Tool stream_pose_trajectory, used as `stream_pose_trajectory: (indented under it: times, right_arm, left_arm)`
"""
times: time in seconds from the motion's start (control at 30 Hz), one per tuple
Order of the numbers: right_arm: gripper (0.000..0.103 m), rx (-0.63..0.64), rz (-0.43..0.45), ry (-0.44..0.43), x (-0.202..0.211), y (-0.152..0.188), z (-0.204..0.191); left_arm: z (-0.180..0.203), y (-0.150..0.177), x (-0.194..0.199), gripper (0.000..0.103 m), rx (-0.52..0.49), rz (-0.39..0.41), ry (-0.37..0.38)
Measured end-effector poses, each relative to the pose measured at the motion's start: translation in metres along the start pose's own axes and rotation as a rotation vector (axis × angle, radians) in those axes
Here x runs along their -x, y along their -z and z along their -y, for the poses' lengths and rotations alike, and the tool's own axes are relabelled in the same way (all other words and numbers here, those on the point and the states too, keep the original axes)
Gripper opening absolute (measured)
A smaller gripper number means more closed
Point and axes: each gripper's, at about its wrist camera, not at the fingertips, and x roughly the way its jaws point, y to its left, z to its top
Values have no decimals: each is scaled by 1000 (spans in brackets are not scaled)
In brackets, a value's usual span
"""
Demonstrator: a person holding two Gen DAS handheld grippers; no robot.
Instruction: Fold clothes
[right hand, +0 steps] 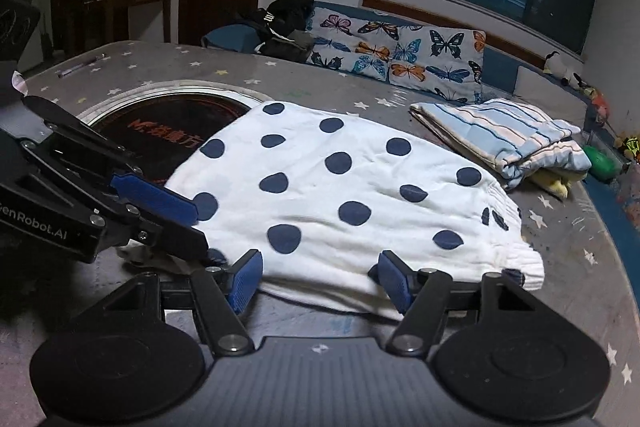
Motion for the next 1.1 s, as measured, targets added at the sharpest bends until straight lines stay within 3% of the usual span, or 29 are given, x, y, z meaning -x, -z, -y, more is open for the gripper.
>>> stream_pose_trajectory:
  times: [0.73, 0.93, 1.1]
  right_arm:
    - [99, -172, -41, 24, 14, 41, -4]
    - [103, -200, -37, 39, 16, 44, -4]
    - [103, -208, -37, 49, 16, 45, -5]
  left_arm:
    - [2, 30, 30, 92, 93, 4, -100]
    - [2, 35, 34, 103, 116, 5, -124]
    - [1, 38, 36, 103, 126, 1, -141]
